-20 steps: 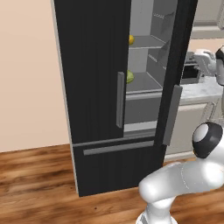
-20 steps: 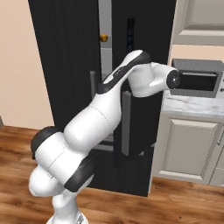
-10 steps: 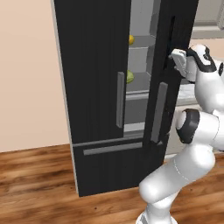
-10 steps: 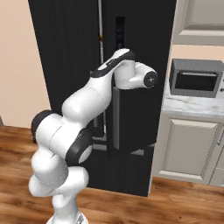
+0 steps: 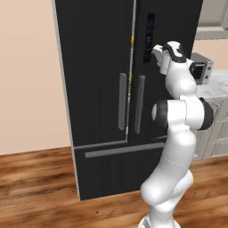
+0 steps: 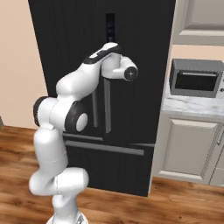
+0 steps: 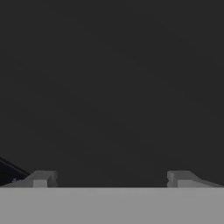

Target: Place the pear in the correct fridge rack based on whether it is a fruit or vegetable. Finally, close the fridge door.

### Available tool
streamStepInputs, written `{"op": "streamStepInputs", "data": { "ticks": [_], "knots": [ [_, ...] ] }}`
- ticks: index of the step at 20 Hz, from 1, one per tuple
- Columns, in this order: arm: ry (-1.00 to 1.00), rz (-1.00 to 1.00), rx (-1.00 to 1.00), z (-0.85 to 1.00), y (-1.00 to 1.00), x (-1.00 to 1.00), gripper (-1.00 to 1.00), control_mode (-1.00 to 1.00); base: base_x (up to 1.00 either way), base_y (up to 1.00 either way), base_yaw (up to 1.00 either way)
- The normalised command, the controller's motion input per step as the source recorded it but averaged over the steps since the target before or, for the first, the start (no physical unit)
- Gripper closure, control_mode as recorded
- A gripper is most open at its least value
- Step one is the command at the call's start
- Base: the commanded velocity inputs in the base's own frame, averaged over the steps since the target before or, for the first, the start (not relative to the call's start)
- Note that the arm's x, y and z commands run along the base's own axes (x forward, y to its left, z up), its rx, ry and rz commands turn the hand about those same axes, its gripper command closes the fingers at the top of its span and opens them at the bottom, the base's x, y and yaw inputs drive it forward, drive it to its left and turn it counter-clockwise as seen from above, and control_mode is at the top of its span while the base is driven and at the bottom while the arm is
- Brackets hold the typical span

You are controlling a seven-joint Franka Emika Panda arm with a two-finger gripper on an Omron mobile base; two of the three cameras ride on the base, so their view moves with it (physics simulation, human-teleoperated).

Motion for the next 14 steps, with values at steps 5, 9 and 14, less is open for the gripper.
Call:
{"op": "streamStepInputs", "data": {
  "ticks": [5,9,14],
  "knots": [
    [0.01,-0.03,0.0,0.26,0.01,0.83,-1.0,-1.0,0.0,0.0,0.0],
    [0.19,0.0,0.0,0.01,0.0,0.8,-1.0,-1.0,0.0,0.0,0.0],
    [0.06,0.0,0.0,0.0,0.0,0.41,-1.0,-1.0,0.0,0.0,0.0]
  ]
}}
